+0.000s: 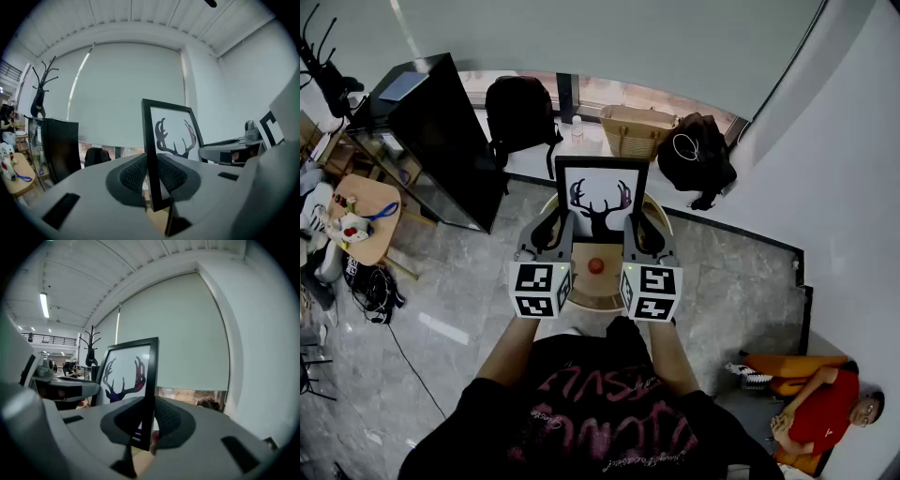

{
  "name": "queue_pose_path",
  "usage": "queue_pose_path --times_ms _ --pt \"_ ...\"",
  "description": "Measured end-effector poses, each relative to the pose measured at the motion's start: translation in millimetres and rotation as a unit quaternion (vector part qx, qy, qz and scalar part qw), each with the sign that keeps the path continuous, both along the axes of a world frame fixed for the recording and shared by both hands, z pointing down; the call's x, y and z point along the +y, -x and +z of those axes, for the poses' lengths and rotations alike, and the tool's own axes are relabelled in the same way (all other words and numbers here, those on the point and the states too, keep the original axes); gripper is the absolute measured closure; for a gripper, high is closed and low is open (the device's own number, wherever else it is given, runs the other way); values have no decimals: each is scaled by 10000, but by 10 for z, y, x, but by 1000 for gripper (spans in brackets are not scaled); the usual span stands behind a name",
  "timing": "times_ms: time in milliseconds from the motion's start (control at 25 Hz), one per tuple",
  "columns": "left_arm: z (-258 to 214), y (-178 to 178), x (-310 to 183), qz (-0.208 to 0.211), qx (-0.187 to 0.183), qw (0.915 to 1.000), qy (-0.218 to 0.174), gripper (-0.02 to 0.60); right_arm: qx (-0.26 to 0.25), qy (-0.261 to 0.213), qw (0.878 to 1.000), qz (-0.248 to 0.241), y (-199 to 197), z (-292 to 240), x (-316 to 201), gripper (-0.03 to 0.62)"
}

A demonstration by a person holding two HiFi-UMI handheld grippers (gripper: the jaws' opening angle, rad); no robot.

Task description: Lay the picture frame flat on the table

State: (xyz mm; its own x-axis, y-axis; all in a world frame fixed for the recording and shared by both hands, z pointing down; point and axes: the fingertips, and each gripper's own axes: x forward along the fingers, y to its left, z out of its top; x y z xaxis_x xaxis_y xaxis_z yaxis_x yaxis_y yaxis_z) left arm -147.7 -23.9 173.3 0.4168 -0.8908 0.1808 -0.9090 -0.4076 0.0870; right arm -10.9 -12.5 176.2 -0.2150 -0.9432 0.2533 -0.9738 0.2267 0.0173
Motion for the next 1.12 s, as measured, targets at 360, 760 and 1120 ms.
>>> queue_pose_path --times_ms 360,760,1120 --pt "-36 -17 2 45 6 10000 -36 509 -17 -42 10000 43 -14 -37 14 513" --pt "-65 -55 -71 42 23 10000 -84 510 -6 -69 10000 39 -52 -46 -52 513" --pt "18 -114 -219 25 22 10000 28 509 18 35 10000 -28 -112 32 -211 513"
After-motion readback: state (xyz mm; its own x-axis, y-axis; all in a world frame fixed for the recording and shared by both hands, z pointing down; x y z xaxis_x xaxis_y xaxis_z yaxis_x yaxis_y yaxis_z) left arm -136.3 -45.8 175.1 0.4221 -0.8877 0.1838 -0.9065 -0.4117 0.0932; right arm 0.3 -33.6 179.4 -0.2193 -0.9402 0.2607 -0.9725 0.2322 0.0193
